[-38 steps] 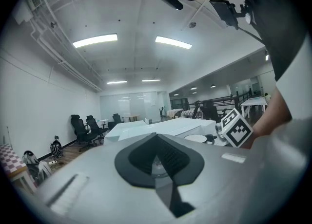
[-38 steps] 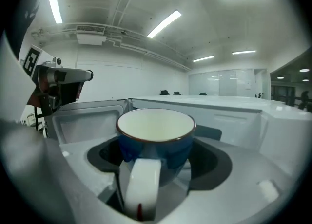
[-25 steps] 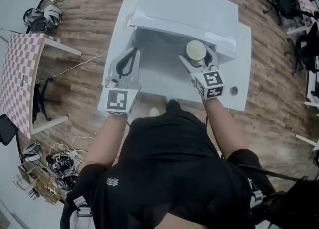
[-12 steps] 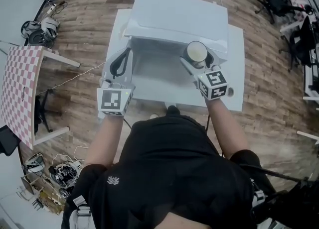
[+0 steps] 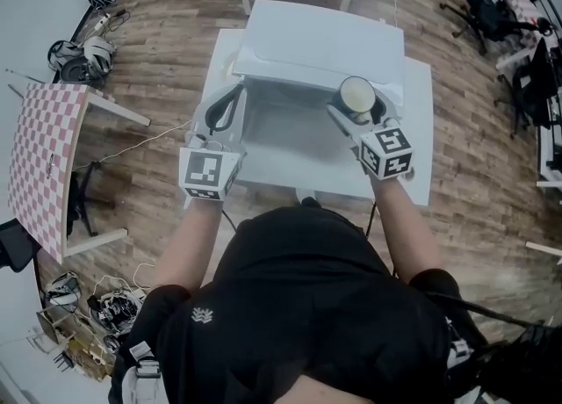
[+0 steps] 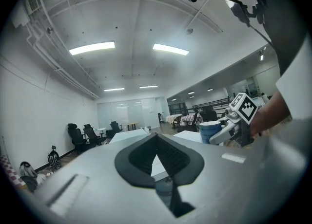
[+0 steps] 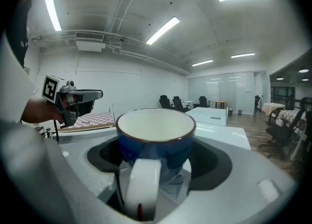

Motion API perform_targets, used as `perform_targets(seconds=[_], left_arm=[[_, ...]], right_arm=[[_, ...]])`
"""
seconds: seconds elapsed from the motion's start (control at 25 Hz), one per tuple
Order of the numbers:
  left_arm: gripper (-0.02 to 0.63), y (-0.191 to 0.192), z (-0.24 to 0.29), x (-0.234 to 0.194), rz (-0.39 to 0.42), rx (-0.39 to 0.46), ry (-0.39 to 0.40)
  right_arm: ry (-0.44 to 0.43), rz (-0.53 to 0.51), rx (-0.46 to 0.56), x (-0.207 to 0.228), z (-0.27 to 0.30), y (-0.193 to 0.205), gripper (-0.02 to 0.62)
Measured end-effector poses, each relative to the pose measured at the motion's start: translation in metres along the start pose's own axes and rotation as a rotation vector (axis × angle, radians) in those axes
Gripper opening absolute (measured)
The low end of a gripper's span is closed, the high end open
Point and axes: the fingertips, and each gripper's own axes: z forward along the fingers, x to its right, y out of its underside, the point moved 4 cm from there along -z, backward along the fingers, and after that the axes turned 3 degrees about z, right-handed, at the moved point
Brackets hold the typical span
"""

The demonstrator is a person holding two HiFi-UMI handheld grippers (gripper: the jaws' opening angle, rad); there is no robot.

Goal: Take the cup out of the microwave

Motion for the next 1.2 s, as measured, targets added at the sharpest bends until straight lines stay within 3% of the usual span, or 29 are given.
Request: perform_targets(seconds=[0.68,1.2], left_arm=[[0.006,-0.059,0.010,-0.013,0.016,0.098,-0.043],[0.007,-0.057,0.010,-0.018,0.012,0.077,-0.066]], right_arm=[[-0.051,-0.051,0.028,0.011,-0.019,-0.061,0.394],[-0.065,-0.017,0.030,0.016,-0.007,-0.061,0.394]])
